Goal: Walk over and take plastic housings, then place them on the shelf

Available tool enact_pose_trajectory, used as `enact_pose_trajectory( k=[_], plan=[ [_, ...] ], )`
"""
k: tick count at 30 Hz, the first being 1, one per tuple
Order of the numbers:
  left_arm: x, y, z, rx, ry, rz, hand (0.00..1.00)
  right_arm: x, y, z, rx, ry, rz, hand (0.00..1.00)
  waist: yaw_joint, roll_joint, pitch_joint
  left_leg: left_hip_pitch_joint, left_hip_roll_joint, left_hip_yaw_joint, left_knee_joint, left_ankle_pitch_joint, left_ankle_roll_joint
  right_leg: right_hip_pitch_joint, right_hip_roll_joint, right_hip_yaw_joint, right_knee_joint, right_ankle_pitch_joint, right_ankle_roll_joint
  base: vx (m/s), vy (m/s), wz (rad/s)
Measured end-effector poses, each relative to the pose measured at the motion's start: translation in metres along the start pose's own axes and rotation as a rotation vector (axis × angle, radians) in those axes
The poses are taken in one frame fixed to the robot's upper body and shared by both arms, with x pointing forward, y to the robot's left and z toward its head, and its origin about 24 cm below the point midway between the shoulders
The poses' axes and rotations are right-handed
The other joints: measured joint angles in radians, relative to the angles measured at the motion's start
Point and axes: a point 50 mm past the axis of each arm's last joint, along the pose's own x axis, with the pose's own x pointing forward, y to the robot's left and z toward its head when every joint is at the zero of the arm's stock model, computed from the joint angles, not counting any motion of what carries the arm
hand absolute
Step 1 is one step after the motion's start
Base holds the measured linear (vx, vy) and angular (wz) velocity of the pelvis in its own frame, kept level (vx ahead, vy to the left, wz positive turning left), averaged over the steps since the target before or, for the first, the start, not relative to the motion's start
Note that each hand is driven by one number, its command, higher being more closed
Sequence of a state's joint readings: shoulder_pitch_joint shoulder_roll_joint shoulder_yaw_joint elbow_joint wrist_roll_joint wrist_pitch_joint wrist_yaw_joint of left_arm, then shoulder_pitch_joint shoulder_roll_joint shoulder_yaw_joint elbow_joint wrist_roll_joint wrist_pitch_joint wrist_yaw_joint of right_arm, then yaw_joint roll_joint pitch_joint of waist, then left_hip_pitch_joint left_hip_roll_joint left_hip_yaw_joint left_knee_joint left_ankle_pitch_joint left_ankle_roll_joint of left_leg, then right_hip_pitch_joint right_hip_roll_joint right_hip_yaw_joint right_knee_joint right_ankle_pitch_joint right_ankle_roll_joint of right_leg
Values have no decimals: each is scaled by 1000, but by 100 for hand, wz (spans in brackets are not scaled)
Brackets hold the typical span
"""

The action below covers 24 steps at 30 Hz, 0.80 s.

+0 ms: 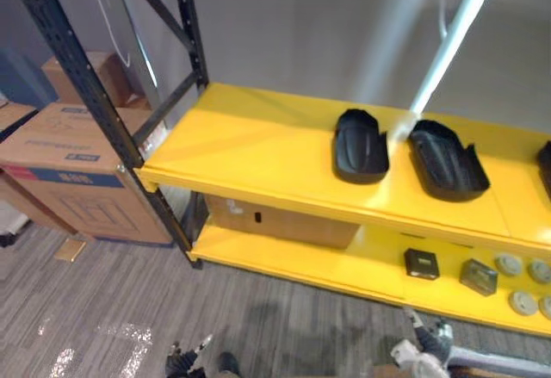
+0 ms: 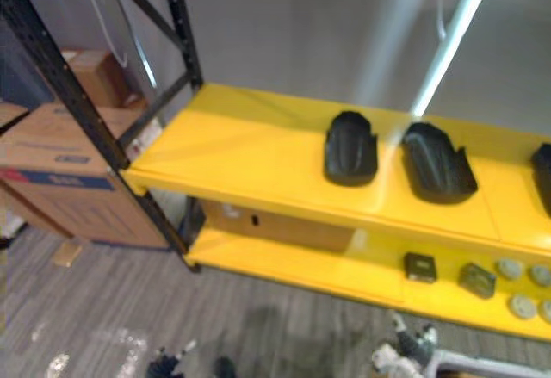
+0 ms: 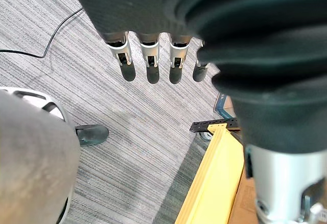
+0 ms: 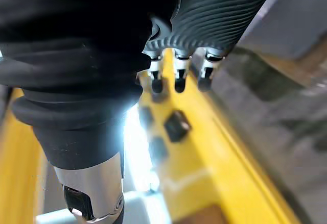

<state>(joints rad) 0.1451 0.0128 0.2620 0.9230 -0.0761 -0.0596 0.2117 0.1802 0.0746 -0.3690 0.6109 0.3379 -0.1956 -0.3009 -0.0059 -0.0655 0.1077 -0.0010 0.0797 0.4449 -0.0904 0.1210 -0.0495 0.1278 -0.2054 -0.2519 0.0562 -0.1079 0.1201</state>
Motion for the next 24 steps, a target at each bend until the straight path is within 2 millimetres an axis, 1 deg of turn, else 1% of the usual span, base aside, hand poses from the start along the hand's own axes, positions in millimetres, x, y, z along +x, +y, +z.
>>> enact_pose_trajectory(
  k=[2, 3, 4, 5, 6, 7, 8, 9, 10, 11, 12, 13, 14, 15, 16, 17, 18, 19, 20, 21, 22, 23, 24],
  plan=[
    [1, 0, 1, 28, -2, -12, 0, 1, 3, -3, -6, 20, 15, 0, 0, -3, -1, 2, -6, -1, 0, -9, 0, 7, -4, -4, 0, -1, -4, 92, 16, 6],
    [2, 1, 3, 65, -8, -25, 0, 2, 3, -4, -9, 26, 23, 0, 0, -5, -2, 2, -9, -5, 0, -14, 1, 10, -5, -10, 1, -9, -23, 104, 11, 8],
    [3, 2, 5, 86, -12, -35, 0, 3, 5, -4, -12, 28, 28, 0, 0, -9, -4, 2, -10, -4, 0, -19, 0, 10, -6, -11, 2, -11, -29, 119, 14, -3],
    [3, 4, 6, 110, -19, -41, 0, 5, 7, -2, -23, 26, 43, 0, 0, -18, -8, 6, -11, 2, 1, -29, -4, 3, -5, 9, 3, -16, -50, 101, 16, -16],
    [4, 5, 6, 112, -19, -43, 0, 7, 8, 0, -25, 22, 49, 0, 2, -21, -11, 7, -11, 4, 3, -32, -8, -1, -4, 19, 5, -15, -54, 105, 29, -34],
    [4, 9, 7, 113, -21, -40, 0, 9, 10, 4, -29, 10, 61, 0, 7, -27, -16, 7, -14, 3, 22, -38, -21, -19, -5, 47, 1, -8, -58, 100, 34, -70],
    [7, 20, 12, 108, -35, -13, 0, 11, 23, 11, -42, -15, 106, 0, 17, -53, -11, -47, 2, -65, 164, -86, -1, -42, -10, 109, 0, 10, -29, 95, 3, -97],
    [8, 28, 13, 110, -35, 8, 0, 12, 30, 15, -56, -32, 141, 0, 24, -60, -5, -82, 16, -148, 250, -122, 32, -54, -6, 142, 1, 24, -15, 57, -58, -160],
    [6, 37, 2, 111, -2, 31, 0, 16, 48, 29, -114, -85, 228, 0, 44, -37, 10, -146, 50, -300, 428, -196, 56, -68, 27, 211, -5, 69, -20, 12, -13, -211],
    [1, 44, -16, 109, 52, 48, 0, 19, 60, 44, -171, -141, 297, 0, 70, -14, 18, -172, 53, -443, 538, -295, 39, -81, 57, 289, -8, 96, -17, -19, 72, -231],
    [-3, 42, -25, 103, 74, 45, 0, 20, 63, 49, -193, -161, 317, 0, 86, 10, 17, -170, 48, -505, 566, -333, 22, -94, 73, 321, -8, 102, -7, -57, 263, -240],
    [-9, 36, -40, 96, 108, 28, 0, 24, 65, 61, -223, -208, 333, 0, 114, 60, 13, -149, 67, -582, 589, -412, -41, -106, 110, 367, -24, 113, 18, -112, 314, -191],
    [-13, 26, -45, 103, 108, -2, 0, 25, 69, 70, -221, -240, 345, 0, 115, 69, 22, -139, 74, -575, 574, -454, -67, -136, 117, 382, -28, 129, 44, -132, 295, -148],
    [-11, 24, -39, 101, 82, -2, 0, 25, 71, 72, -218, -251, 354, 0, 114, 64, 32, -142, 72, -564, 567, -462, -76, -154, 112, 390, -25, 136, 54, -190, 198, -77],
    [-6, 21, -25, 122, 25, -19, 0, 23, 75, 72, -226, -253, 379, 0, 112, 41, 54, -155, 61, -541, 558, -462, -77, -189, 98, 390, -11, 149, 61, -205, 135, -42],
    [-3, 19, -13, 146, -23, -32, 0, 21, 75, 66, -241, -241, 390, 0, 106, 33, 63, -171, 48, -528, 557, -455, -74, -212, 85, 383, -11, 160, 59, -209, 112, -34],
    [-1, 17, -8, 146, -41, -37, 0, 20, 74, 64, -248, -237, 394, 0, 103, 27, 64, -177, 43, -522, 557, -452, -71, -215, 78, 376, -13, 160, 59, -168, 79, -24],
    [1, 13, 1, 137, -71, -49, 0, 18, 73, 63, -253, -240, 399, 0, 103, 25, 66, -174, 35, -518, 553, -450, -68, -215, 65, 360, -17, 161, 61, -108, 44, -11],
    [2, 12, 5, 130, -86, -53, 0, 17, 72, 64, -252, -247, 403, 0, 100, 27, 67, -174, 32, -518, 550, -446, -68, -215, 62, 360, -19, 161, 61, -106, 35, -1],
    [3, 7, 15, 130, -124, -69, 0, 16, 71, 65, -247, -261, 405, 0, 99, 31, 70, -175, 27, -520, 539, -438, -69, -216, 58, 353, -21, 160, 59, -88, -2, 17],
    [3, 1, 23, 131, -160, -89, 0, 15, 72, 66, -245, -272, 411, 0, 99, 30, 70, -175, 25, -527, 520, -424, -74, -216, 54, 337, -27, 162, 57, -83, -24, 21],
    [2, -1, 25, 125, -172, -96, 0, 14, 73, 67, -245, -278, 415, 0, 99, 32, 71, -175, 24, -534, 508, -418, -75, -216, 54, 333, -31, 164, 54, -78, -86, 31],
    [2, -7, 29, 106, -186, -103, 0, 13, 74, 69, -239, -297, 420, 0, 100, 44, 79, -174, 23, -551, 477, -402, -85, -216, 54, 314, -37, 168, 49, -48, -89, 29]
  ],
)
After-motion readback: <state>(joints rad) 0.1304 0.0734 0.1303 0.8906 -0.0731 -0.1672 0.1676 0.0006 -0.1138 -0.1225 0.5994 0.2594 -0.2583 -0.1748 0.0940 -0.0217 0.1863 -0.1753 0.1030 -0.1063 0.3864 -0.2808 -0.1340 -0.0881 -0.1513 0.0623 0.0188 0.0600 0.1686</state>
